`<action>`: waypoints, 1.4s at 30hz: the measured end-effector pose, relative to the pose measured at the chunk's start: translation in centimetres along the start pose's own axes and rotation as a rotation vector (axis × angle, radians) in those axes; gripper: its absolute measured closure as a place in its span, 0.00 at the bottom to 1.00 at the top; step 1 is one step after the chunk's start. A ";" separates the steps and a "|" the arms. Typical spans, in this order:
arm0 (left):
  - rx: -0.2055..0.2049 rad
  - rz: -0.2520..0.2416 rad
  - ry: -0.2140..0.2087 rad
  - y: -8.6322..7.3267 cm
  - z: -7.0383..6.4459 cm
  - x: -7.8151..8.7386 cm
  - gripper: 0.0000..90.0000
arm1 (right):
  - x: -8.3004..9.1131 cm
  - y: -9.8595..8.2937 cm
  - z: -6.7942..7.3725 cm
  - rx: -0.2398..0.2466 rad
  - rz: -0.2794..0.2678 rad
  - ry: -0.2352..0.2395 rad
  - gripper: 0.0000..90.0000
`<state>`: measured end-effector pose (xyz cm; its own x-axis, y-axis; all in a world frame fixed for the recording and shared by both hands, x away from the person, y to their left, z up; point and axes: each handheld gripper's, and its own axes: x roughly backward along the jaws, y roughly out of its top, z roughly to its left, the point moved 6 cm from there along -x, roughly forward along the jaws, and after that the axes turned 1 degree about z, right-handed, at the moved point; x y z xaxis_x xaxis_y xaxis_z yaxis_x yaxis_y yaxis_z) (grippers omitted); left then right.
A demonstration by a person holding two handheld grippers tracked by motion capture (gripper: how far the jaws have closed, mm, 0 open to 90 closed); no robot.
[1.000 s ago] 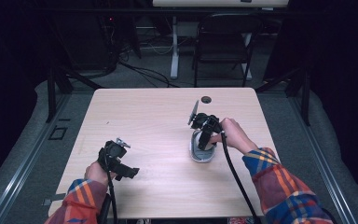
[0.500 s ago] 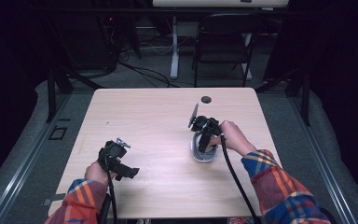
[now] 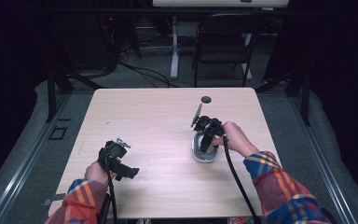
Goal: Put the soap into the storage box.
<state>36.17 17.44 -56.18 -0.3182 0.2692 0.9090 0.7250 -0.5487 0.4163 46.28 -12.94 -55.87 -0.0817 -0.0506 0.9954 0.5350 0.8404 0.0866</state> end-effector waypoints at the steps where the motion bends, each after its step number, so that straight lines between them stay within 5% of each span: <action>1: -0.001 0.000 0.000 0.0 0.0 0.0 0.00 | 0.2 -0.1 0.0 0.003 0.005 0.000 0.23; 20: -0.001 -0.004 0.003 0.0 0.0 0.0 0.00 | 3.2 -2.8 0.0 -0.039 -0.106 -0.029 0.03; 42: -0.005 0.008 0.003 0.0 -0.1 0.0 0.00 | 4.8 -10.4 -0.7 -0.104 -0.151 -0.062 0.00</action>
<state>36.15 17.38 -56.18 -0.3145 0.2623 0.9123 0.7244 -0.5547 0.4092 40.96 -22.28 -51.99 -0.2179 -0.1358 0.9665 0.5962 0.7655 0.2419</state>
